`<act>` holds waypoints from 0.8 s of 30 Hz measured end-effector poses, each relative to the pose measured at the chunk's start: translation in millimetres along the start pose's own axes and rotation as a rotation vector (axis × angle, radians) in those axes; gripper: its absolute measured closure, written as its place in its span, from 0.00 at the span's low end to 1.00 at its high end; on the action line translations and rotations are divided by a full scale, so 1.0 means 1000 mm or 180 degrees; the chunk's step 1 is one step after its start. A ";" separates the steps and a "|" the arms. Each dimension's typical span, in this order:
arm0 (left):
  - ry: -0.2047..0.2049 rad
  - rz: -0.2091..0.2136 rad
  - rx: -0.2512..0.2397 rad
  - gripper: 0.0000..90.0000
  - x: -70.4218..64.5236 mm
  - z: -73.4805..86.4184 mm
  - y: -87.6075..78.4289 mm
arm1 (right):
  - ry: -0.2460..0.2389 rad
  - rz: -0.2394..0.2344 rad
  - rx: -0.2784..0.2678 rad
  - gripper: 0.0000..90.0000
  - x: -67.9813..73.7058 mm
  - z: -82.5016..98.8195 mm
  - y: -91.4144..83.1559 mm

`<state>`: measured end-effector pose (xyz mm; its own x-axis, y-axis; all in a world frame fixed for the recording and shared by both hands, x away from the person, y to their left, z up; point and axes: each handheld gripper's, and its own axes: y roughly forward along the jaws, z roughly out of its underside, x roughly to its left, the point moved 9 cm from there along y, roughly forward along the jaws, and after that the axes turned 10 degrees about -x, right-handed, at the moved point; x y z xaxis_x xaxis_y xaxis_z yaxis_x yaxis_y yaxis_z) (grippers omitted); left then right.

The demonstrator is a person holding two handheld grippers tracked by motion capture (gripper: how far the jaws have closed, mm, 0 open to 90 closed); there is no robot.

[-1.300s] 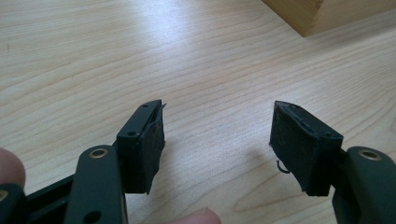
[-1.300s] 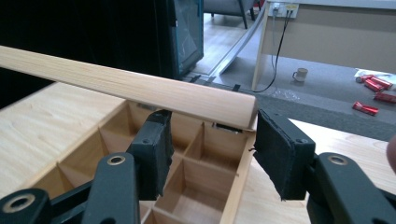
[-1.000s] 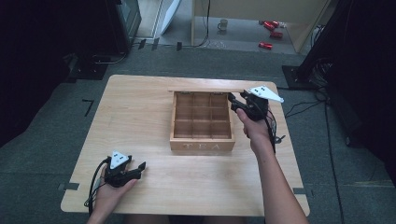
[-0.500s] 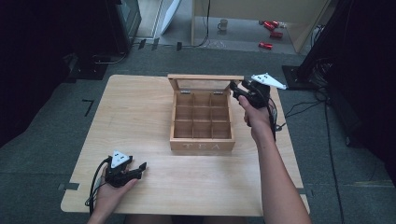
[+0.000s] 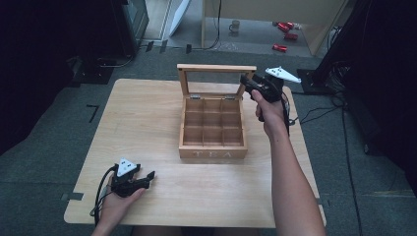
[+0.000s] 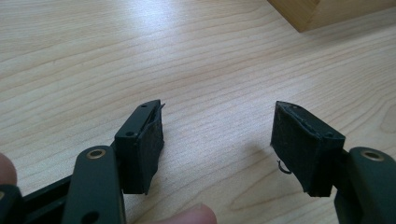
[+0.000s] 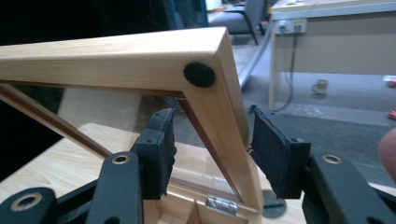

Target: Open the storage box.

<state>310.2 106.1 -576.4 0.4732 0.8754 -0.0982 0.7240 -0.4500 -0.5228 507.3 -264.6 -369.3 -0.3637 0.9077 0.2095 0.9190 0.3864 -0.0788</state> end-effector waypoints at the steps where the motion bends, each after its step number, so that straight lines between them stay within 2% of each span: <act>1: -0.0002 0.0002 0.0002 0.39 0.000 0.000 0.000 | 0.0024 -0.0052 -0.0011 0.55 -0.001 0.000 0.003; 4: 0.0003 0.0005 0.0006 0.39 0.000 0.000 0.001 | 0.0071 -0.0110 -0.0018 0.56 -0.005 -0.001 0.009; 5: -0.0001 0.0006 0.0002 0.39 -0.001 0.000 0.001 | 0.0086 -0.0101 -0.0025 0.60 -0.007 -0.002 0.012; 6: 0.0004 0.0008 0.0002 0.39 0.000 0.000 0.001 | 0.0075 -0.0054 -0.0034 0.66 -0.010 -0.003 0.014; 8: 0.0002 0.0010 -0.0003 0.39 -0.001 0.000 0.001 | 0.0025 0.0094 -0.0049 0.71 -0.014 -0.006 0.023; 10: 0.0010 0.0007 0.0002 0.39 -0.001 0.000 0.001 | -0.0018 0.0129 -0.0049 0.72 -0.015 -0.007 0.025; 14: 0.0007 0.0002 0.0004 0.39 -0.001 0.000 0.001 | -0.0204 0.0381 0.0011 0.74 -0.016 -0.012 0.038; 18: 0.0005 0.0004 0.0005 0.39 -0.001 0.000 0.001 | -0.0184 0.0504 0.0092 0.75 -0.019 -0.015 0.048; 24: 0.0010 0.0006 0.0008 0.39 -0.001 0.000 0.001 | -0.0200 0.0660 0.0104 0.75 -0.020 -0.016 0.056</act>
<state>310.3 104.9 -576.5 0.4761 0.8741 -0.0965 0.7219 -0.4511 -0.5247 568.9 -263.7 -362.0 -0.1770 0.9763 0.1245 0.9700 0.1945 -0.1458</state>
